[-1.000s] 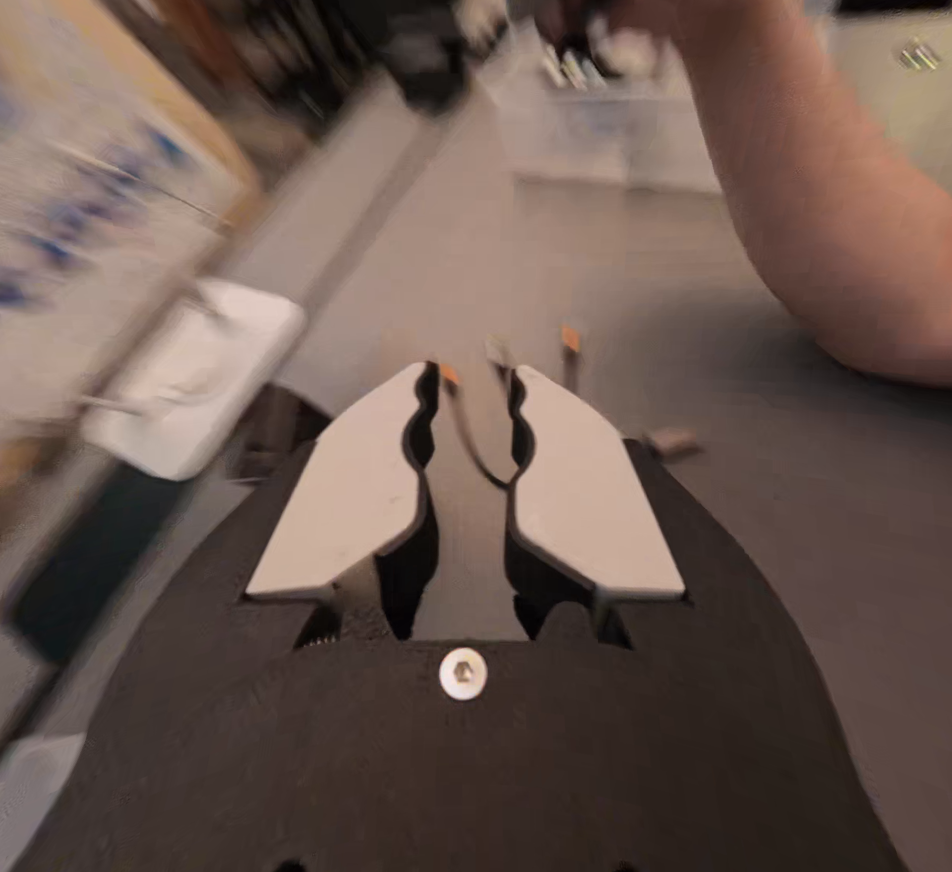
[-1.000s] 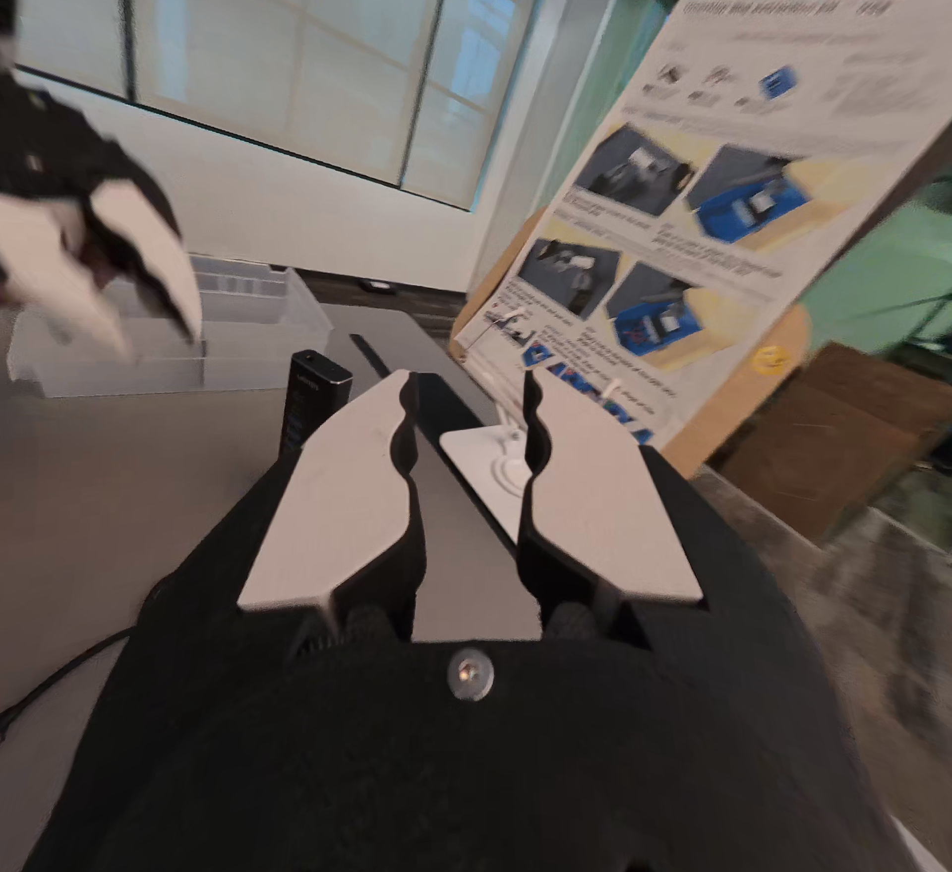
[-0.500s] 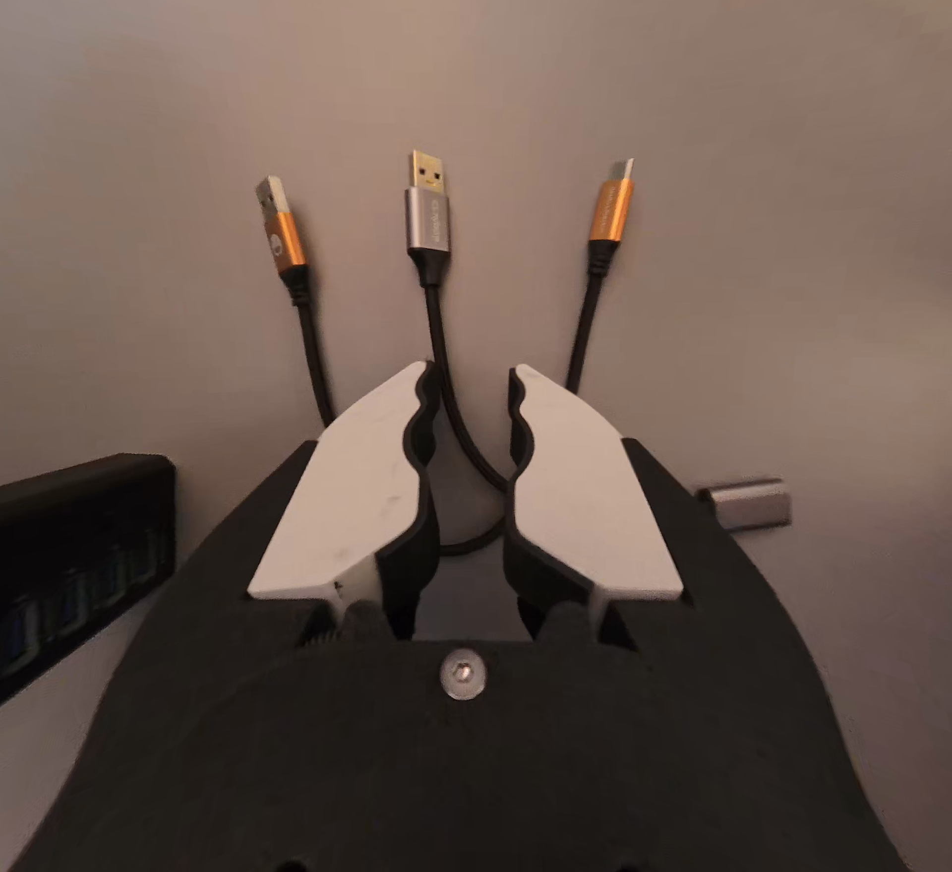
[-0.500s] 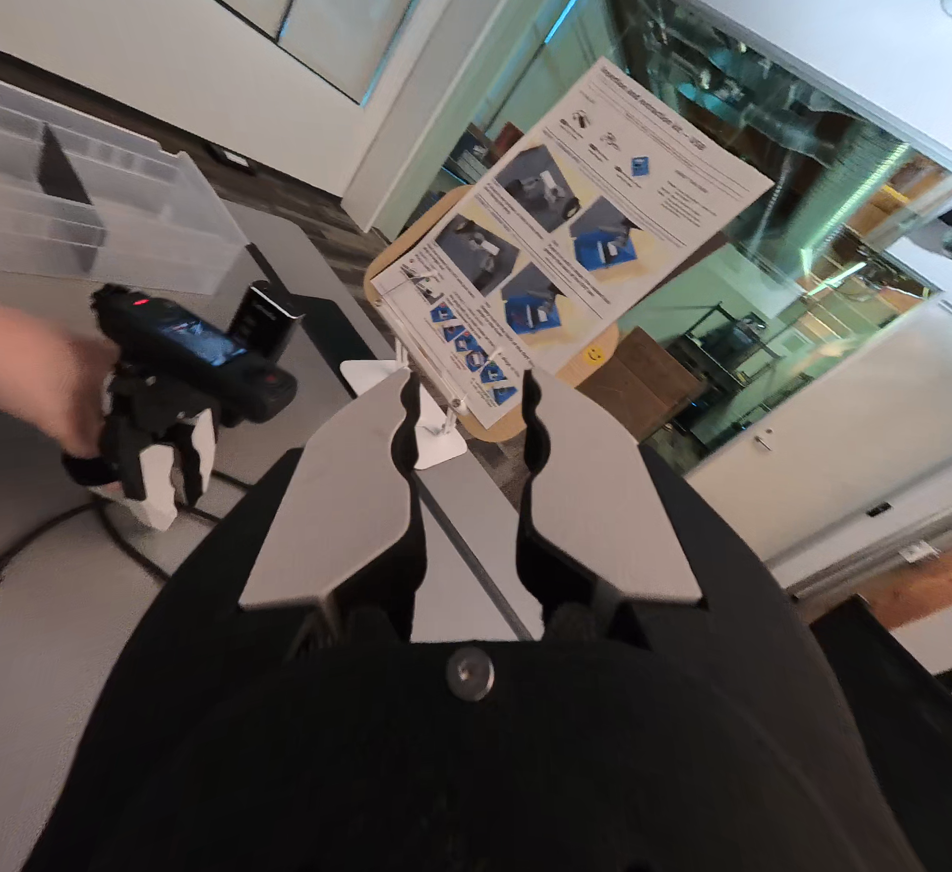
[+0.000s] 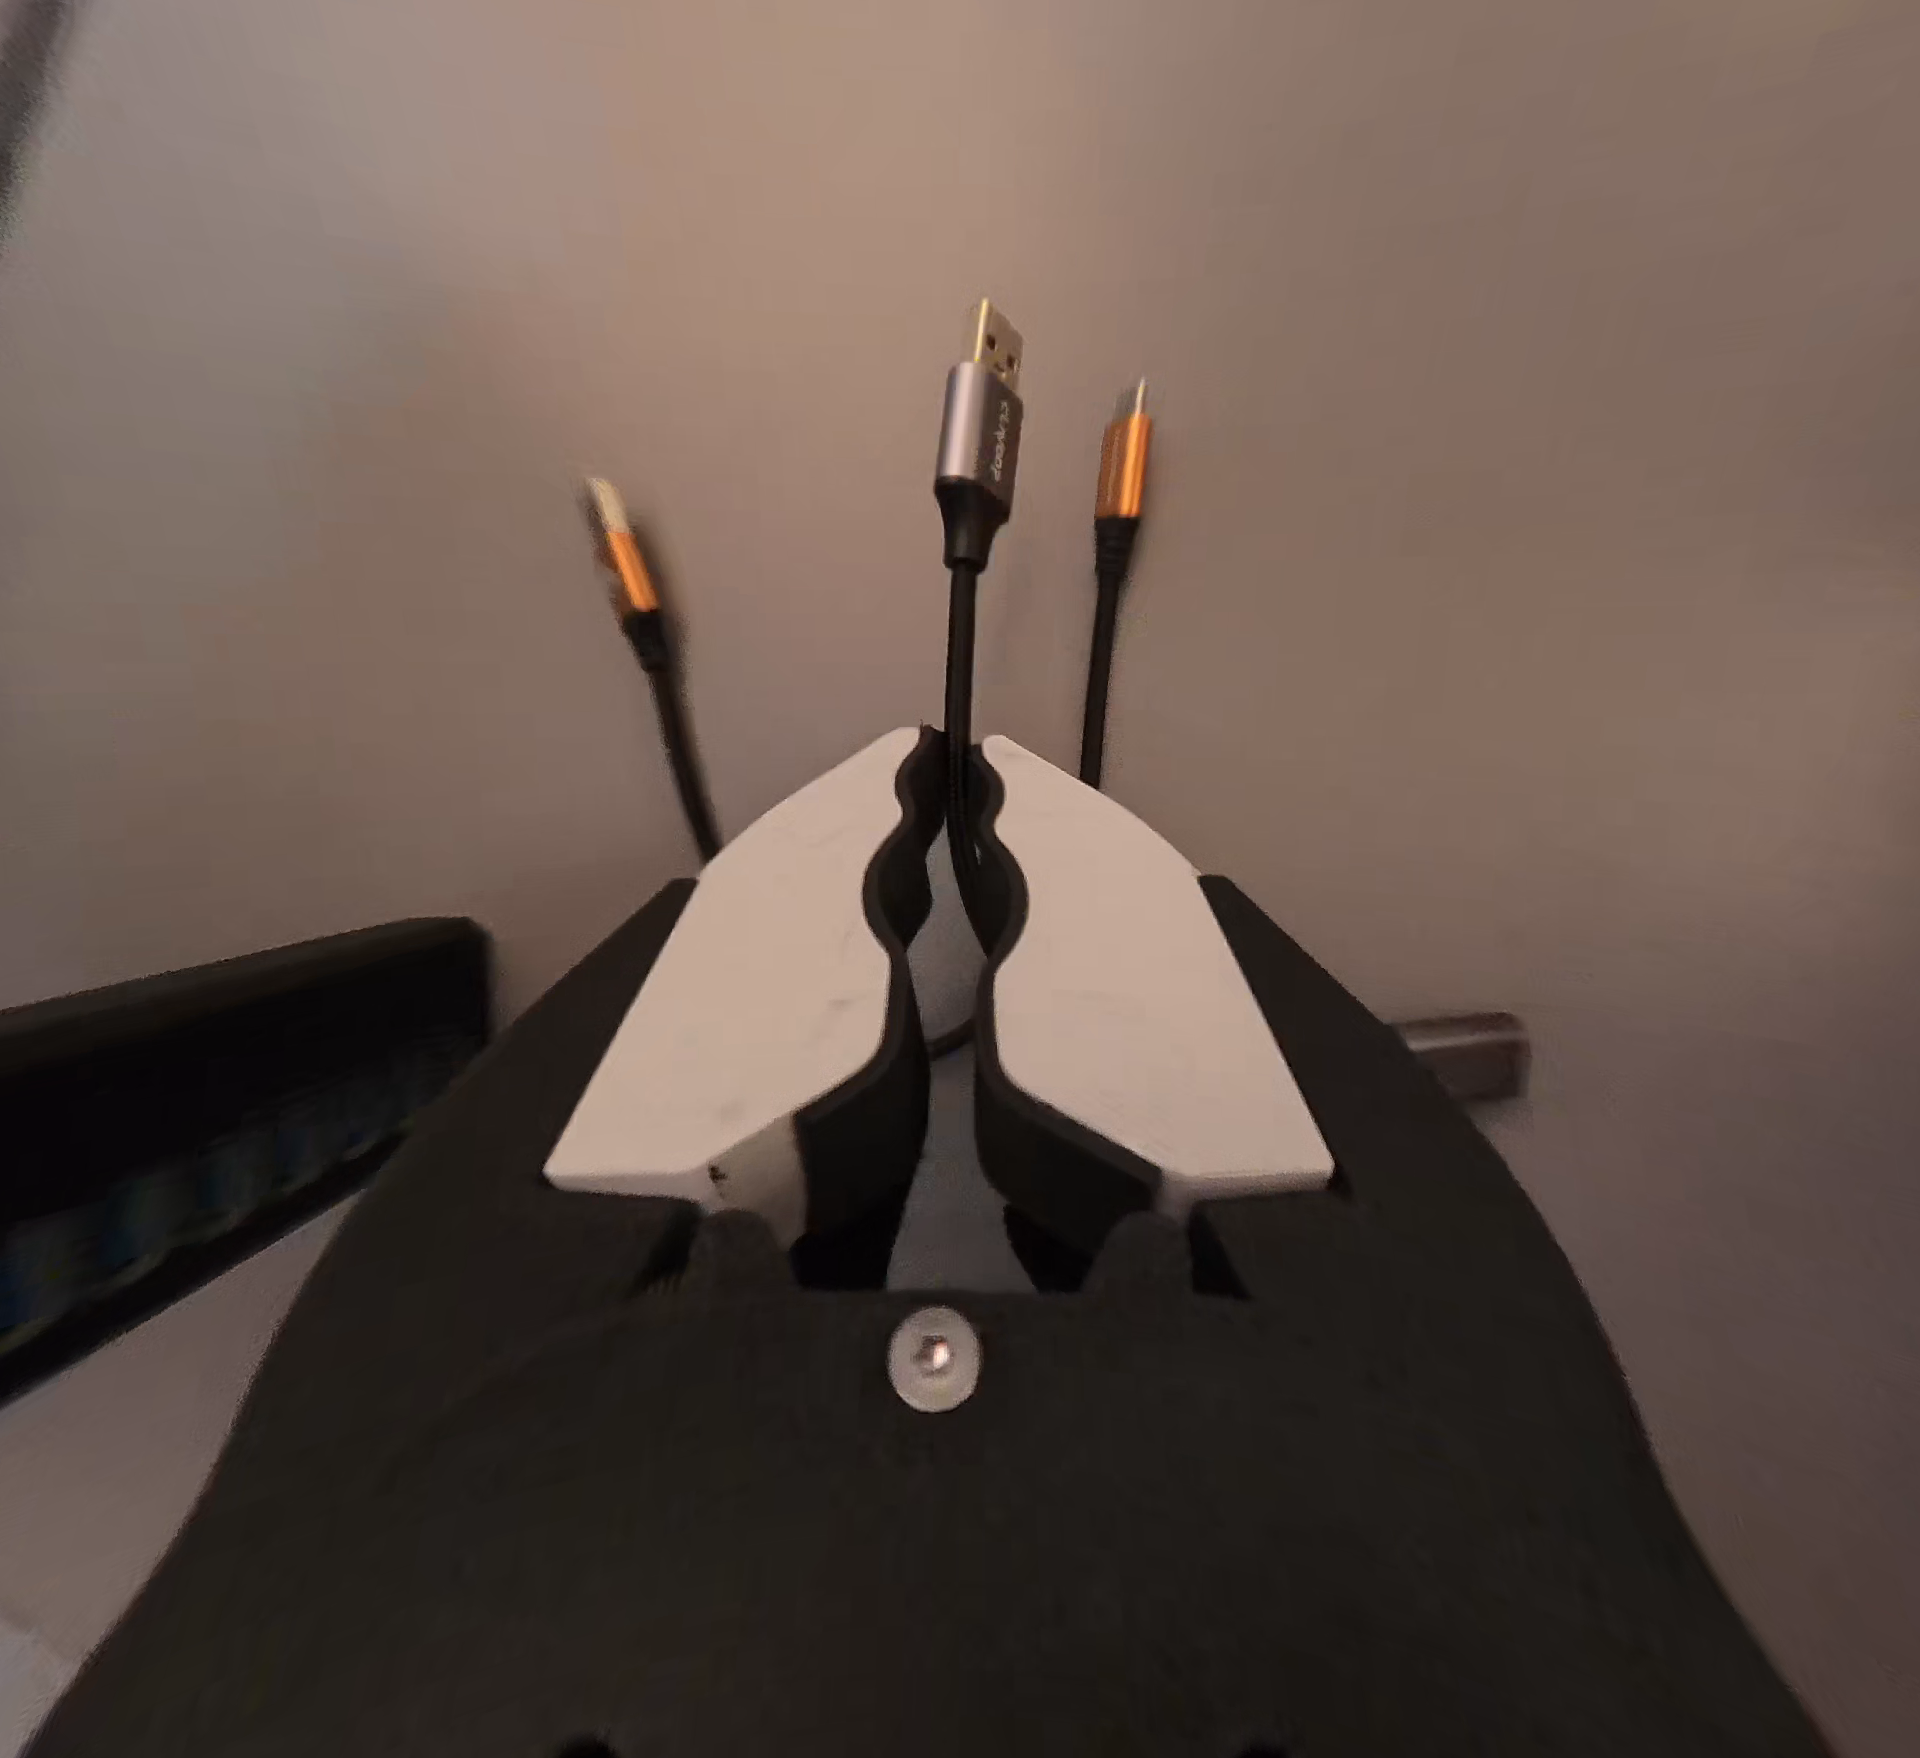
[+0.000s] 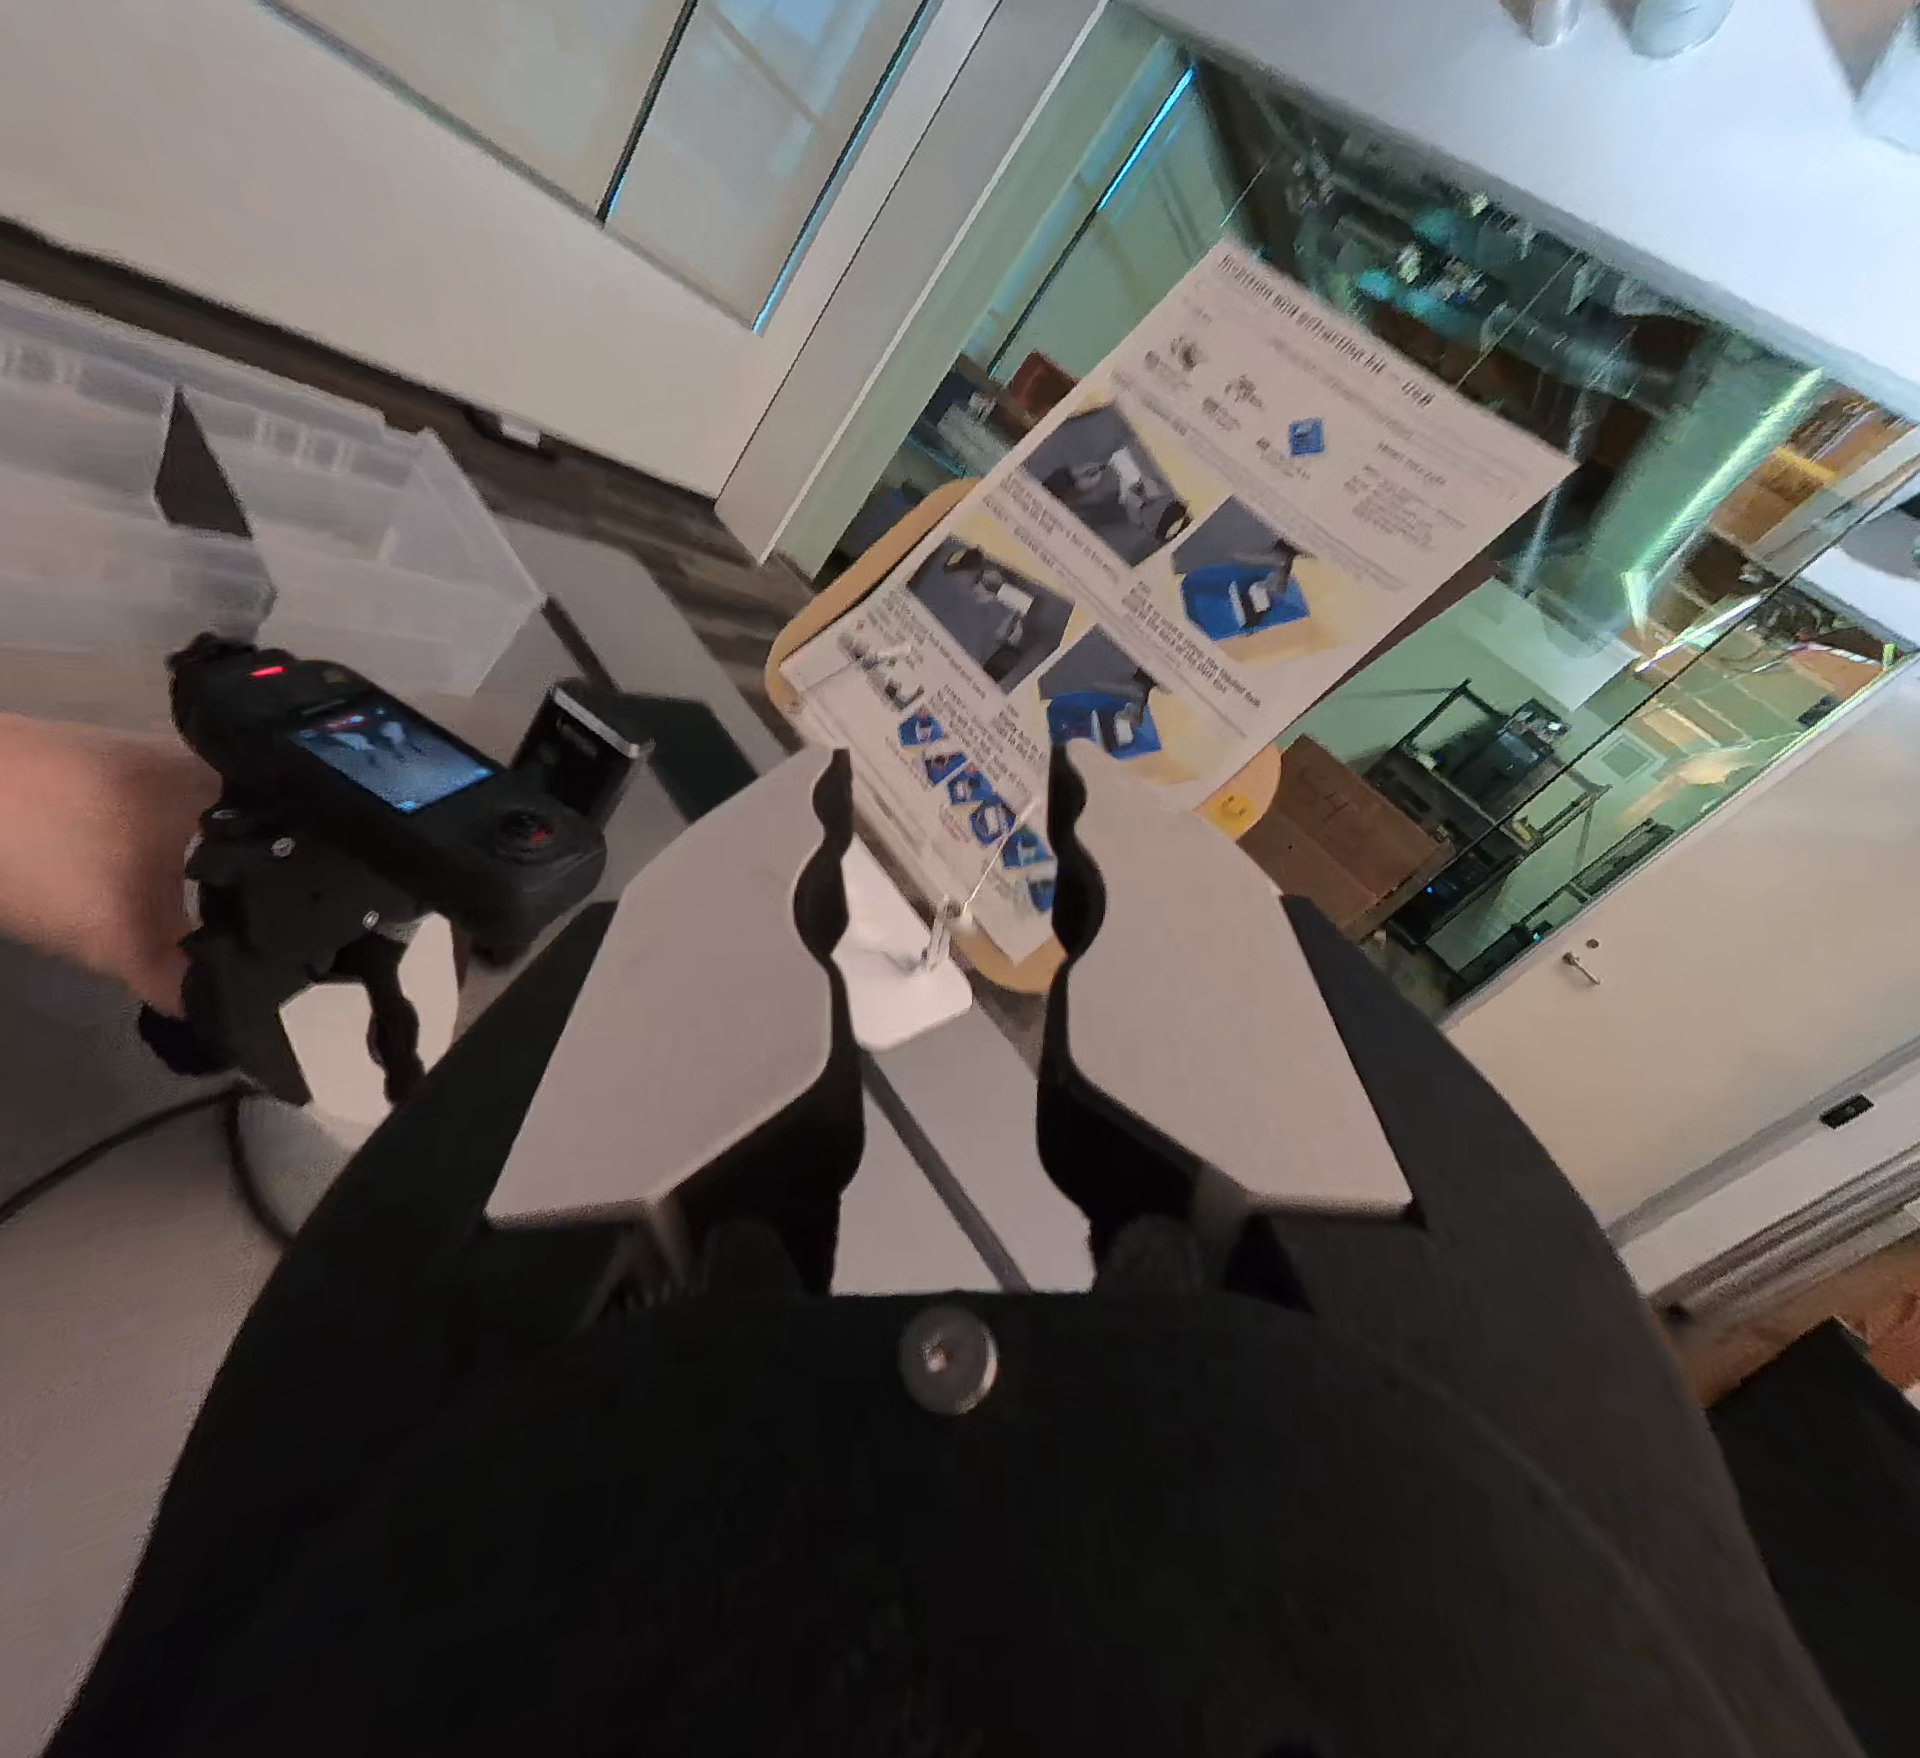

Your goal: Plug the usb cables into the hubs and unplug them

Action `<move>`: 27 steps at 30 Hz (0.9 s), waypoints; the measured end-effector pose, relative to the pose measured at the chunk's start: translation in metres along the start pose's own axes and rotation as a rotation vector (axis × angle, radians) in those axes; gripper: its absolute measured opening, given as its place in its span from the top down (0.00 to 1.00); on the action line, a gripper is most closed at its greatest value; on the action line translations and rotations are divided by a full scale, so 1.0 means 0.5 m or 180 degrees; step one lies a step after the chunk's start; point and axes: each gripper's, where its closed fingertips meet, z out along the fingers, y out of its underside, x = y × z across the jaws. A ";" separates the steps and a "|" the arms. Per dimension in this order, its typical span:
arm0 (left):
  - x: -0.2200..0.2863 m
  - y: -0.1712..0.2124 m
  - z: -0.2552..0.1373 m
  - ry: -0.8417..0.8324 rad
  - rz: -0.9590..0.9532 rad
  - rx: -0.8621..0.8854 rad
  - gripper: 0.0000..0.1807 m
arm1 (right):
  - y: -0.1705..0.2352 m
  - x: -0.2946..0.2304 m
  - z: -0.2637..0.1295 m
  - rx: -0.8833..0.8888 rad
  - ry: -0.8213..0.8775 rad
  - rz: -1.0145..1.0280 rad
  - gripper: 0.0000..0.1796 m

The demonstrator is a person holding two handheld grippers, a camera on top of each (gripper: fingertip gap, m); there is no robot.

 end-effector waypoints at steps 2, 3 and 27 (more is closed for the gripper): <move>-0.015 -0.043 -0.084 -0.0143 0.0034 0.0436 0.99 | -0.039 0.020 -0.008 0.0365 0.0214 0.0181 0.80; -0.023 -0.068 -0.137 -0.0196 0.0023 0.0765 0.99 | -0.060 0.031 -0.014 0.0609 0.0326 0.0348 0.80; -0.001 -0.173 -0.450 -0.0006 0.0217 0.3606 0.98 | -0.102 -0.204 0.144 0.1362 -0.0842 0.1347 0.95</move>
